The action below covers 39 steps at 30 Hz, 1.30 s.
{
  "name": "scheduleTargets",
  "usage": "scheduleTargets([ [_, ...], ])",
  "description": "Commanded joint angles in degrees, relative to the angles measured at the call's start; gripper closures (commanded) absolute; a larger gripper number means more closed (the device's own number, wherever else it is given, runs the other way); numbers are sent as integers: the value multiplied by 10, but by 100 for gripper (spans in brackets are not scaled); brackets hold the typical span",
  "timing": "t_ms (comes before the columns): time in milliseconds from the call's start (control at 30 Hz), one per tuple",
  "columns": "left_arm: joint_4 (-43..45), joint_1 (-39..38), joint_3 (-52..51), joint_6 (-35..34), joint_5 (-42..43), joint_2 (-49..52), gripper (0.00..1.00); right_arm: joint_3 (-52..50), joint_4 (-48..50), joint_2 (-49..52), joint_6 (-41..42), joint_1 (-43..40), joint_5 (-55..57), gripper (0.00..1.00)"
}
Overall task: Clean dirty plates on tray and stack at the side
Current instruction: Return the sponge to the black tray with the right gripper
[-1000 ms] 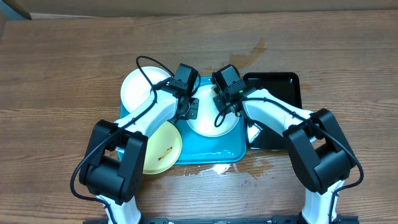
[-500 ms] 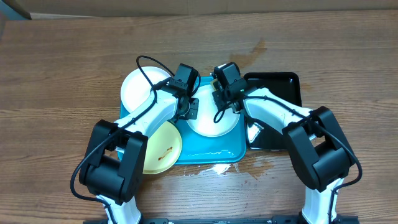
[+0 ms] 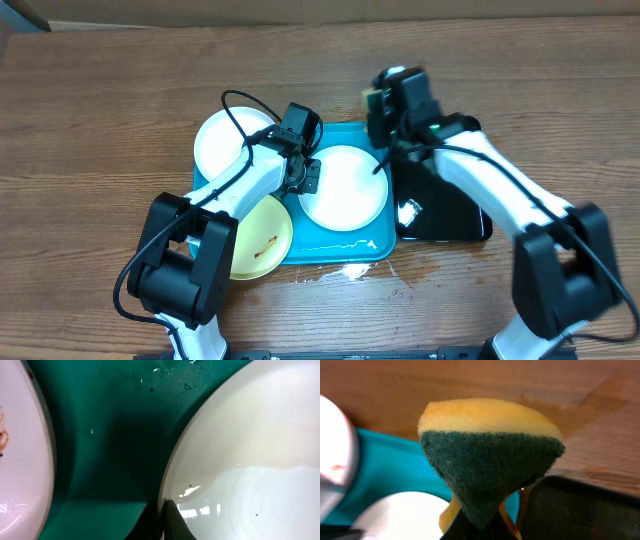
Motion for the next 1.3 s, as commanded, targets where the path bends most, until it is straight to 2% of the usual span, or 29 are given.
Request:
scheduleTargets([
  [0, -5, -4, -13, 14, 0, 23, 96, 19, -14, -49, 26, -25, -55, 96],
  [133, -6, -4, -12, 14, 0, 23, 96, 19, -81, -83, 45, -71, -56, 96],
  [400, -36, -4, 16, 15, 0, 23, 96, 16, -286, -85, 48, -161, -56, 93],
  [567, -86, -4, 68, 12, 2, 23, 96, 16, -324, -72, 46, -169, -54, 85],
  [767, -147, -4, 132, 8, 49, 23, 96, 11, -333, -35, 47, -169, -25, 83],
  [833, -162, -4, 146, 8, 49, 23, 96, 5, -325, -22, 47, -169, -25, 77],
  [967, -181, -4, 164, 8, 49, 23, 96, 1, -315, 2, 46, -169, -24, 71],
  [1267, -201, 16, 169, 11, 90, 23, 96, -2, -303, 6, 46, -169, -24, 39],
])
